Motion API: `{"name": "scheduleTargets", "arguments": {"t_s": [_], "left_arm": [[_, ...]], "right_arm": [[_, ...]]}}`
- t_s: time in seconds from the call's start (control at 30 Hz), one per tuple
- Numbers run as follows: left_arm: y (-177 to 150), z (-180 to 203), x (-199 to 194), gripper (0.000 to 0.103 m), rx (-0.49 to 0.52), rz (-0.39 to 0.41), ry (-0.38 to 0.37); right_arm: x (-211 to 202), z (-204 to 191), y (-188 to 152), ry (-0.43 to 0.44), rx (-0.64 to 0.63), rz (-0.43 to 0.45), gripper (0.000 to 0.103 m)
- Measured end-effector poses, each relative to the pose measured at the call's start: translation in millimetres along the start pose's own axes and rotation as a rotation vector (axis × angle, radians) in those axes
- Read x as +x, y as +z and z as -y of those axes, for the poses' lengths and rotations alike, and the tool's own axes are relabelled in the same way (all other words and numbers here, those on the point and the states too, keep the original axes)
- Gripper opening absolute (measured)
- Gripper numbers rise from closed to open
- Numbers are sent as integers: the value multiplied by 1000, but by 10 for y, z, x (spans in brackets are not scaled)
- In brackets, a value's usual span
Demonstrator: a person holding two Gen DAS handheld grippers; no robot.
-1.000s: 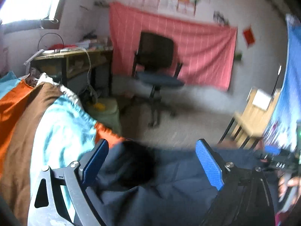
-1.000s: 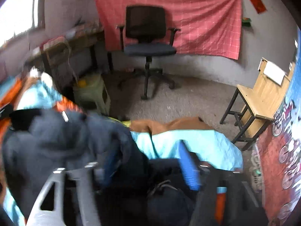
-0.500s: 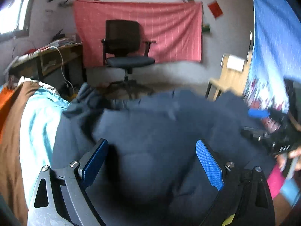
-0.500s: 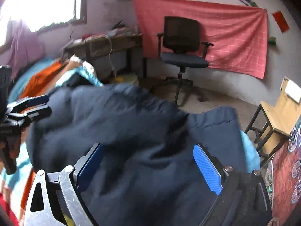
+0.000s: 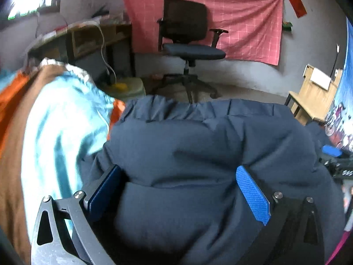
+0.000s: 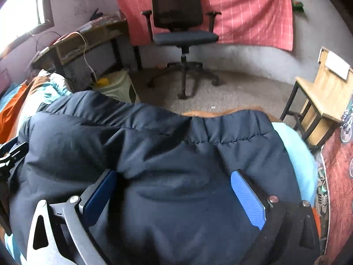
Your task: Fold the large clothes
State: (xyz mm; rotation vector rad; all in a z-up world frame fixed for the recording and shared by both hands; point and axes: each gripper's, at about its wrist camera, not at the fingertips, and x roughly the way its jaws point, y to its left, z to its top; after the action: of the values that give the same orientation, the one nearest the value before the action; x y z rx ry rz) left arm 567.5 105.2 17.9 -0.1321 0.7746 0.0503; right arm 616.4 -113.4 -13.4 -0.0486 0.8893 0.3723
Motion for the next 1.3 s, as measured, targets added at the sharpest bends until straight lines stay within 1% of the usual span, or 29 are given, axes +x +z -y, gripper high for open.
{"name": "scheduleTargets", "arguments": {"t_s": [0.07, 0.17, 0.33, 0.43, 0.6, 0.67, 0.77, 0.87, 0.93, 1.0, 1.1, 1.23, 1.3], "left_arm": [[-12, -54, -8, 102, -15, -3, -19], [0, -107, 38, 102, -29, -3, -42], [-33, -143, 10, 102, -49, 21, -74], [-26, -145, 30, 102, -60, 17, -85], [-6, -125, 25, 102, -45, 23, -71], [14, -129, -20, 102, -41, 19, -64], [14, -79, -111, 102, -33, 7, -18], [-33, -45, -215, 102, -5, 22, 24], [-76, -25, -264, 102, 17, 28, 38], [-114, -21, -324, 102, 32, 41, 48], [-172, -33, -392, 102, 47, 54, 62], [-229, -28, -461, 102, 46, 57, 85], [-271, -64, -515, 102, 44, 46, 67]], "right_arm": [[96, -13, -5, 10, -3, -23, 103], [175, -5, -53, 13, -5, -25, 103], [262, 78, -90, 54, 31, -33, 103], [313, 110, -118, 67, 46, -40, 103], [314, 93, -129, 55, 49, -38, 103], [283, 69, -150, 44, 46, -19, 103], [189, 54, -200, 25, 47, 20, 103], [93, 49, -230, 3, 51, 36, 103], [-19, 42, -241, -26, 62, 61, 103], [-139, 45, -261, -20, 67, 74, 103], [-260, 53, -277, 19, 64, 59, 103], [-462, 90, -291, 3, 12, 62, 103], [-521, 140, -309, -8, 3, 54, 103]]}}
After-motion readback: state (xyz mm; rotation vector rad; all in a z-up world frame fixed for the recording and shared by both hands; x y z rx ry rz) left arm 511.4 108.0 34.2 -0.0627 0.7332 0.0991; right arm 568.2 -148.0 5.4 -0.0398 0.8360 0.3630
